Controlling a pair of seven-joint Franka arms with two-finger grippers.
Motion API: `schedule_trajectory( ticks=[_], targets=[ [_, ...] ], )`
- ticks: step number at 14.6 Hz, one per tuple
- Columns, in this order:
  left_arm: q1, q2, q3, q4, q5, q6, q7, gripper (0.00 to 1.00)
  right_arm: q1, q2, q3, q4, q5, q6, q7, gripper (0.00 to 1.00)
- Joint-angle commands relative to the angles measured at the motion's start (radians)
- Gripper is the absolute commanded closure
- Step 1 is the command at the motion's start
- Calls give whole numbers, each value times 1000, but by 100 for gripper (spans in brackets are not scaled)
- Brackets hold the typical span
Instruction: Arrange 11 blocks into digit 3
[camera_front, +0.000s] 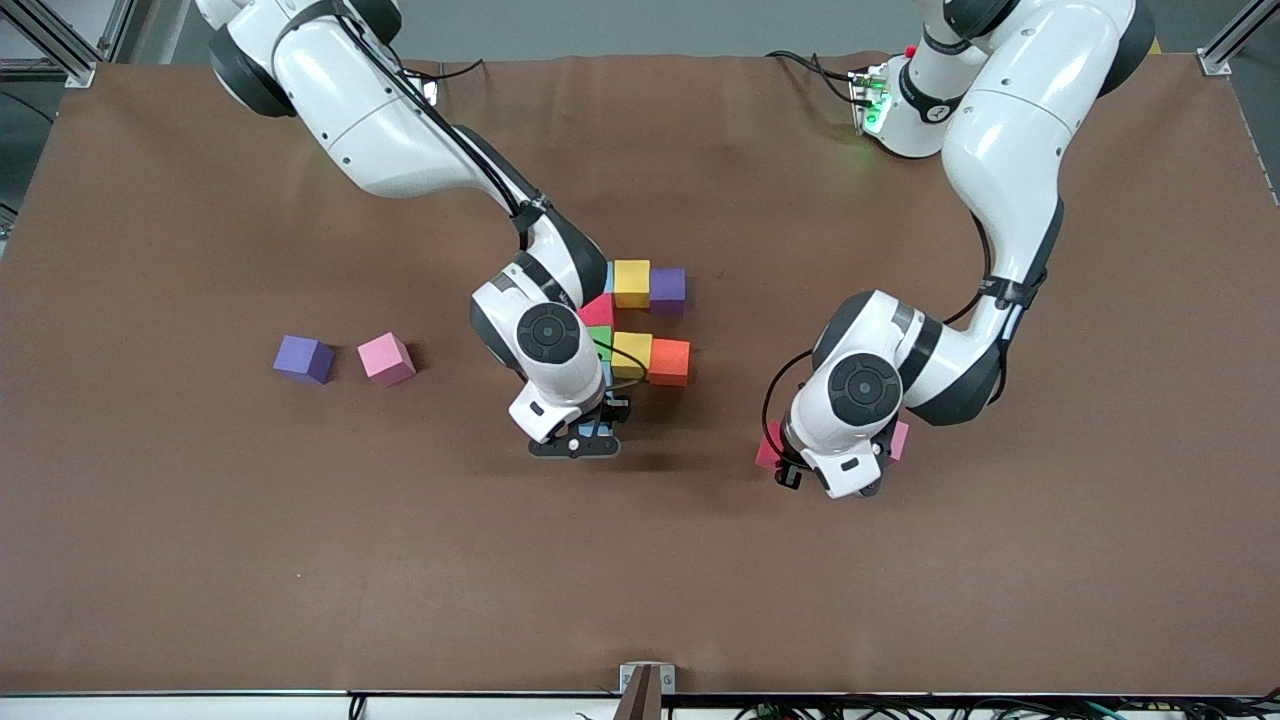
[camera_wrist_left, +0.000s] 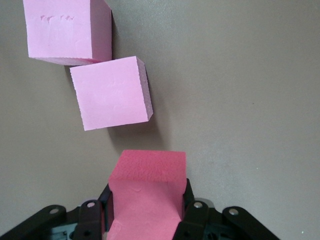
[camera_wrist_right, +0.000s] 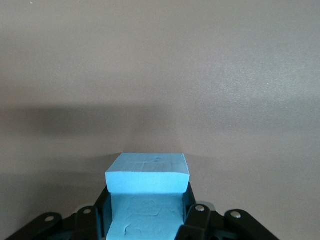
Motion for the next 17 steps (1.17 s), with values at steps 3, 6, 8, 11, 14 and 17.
schedule_trajectory(
  ticks=[3, 6, 8, 11, 14, 17],
  targets=[
    [-2, -1, 1, -3, -11, -14, -3, 70, 2, -32, -2, -40, 5, 0, 25, 98],
    [-2, -1, 1, -3, -9, -14, -3, 70, 2, -30, -2, -35, 5, 0, 26, 98],
    [-2, -1, 1, -3, -9, -14, -3, 70, 3, -30, -2, -35, 6, -2, 29, 98],
    [-2, -1, 1, -3, -9, -14, -3, 70, 2, -30, -2, -35, 2, -2, 45, 98],
    [-2, -1, 1, -3, -9, -14, -3, 70, 2, -30, -2, -35, 2, -2, 41, 98],
    [-2, -1, 1, -3, -9, -14, -3, 70, 2, -30, -2, -35, -2, -3, 34, 97]
  ],
)
